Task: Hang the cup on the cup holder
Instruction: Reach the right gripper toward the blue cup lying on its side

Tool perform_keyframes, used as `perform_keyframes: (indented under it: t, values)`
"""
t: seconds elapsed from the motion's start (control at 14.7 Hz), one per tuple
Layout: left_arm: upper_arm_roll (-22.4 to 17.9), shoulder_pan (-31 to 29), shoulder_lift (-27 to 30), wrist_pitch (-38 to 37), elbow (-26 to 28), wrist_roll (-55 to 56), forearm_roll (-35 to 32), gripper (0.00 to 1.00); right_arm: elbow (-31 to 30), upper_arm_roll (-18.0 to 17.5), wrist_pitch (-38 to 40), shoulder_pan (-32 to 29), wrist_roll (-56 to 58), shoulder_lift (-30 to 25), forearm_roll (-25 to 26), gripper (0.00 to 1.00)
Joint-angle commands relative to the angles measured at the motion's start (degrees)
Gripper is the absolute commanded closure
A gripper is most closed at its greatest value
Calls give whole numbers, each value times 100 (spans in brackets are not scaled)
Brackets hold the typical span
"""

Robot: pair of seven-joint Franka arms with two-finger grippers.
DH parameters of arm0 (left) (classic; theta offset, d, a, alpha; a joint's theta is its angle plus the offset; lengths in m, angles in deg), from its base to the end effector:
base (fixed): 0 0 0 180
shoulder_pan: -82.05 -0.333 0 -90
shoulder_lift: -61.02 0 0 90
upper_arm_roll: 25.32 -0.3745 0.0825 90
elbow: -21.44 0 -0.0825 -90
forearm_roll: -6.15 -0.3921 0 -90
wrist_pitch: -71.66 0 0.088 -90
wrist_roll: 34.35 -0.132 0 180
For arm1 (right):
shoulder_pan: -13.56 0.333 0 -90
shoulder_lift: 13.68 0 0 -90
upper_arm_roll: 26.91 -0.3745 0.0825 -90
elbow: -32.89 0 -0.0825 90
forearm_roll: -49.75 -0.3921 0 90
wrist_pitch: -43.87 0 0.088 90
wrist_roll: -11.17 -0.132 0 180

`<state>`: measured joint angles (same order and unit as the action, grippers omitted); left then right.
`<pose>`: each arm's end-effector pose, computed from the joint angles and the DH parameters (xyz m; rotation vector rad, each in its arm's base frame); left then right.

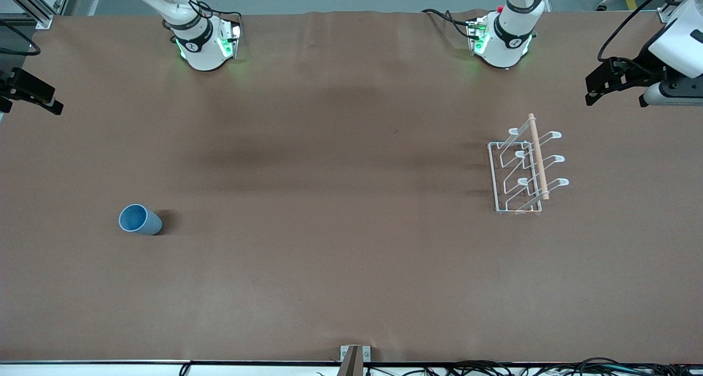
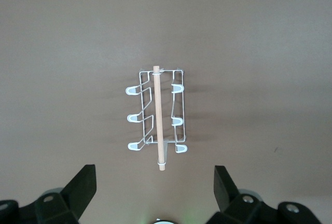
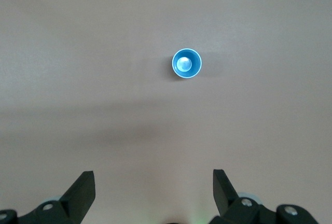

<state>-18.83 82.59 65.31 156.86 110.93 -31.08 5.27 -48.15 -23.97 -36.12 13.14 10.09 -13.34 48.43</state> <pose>0.5222 -0.0652 0.6954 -3.1163 0.0998 -0.0026 0.5441 -0.0285 0.7133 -3.1163 0.1150 0.0371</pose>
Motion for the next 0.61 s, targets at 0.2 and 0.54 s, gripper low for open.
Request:
perform_keyframes:
  t: [0.2,0.54]
  values:
    - [-8,7,-112,-135,-168,-115,53,0,-517,-22,-471,-485,266,80,-79,0]
    - [-8,-1,-147,-126,-168,-124,44,0,-905,-22,-1527,-934,890,781,-88,1]
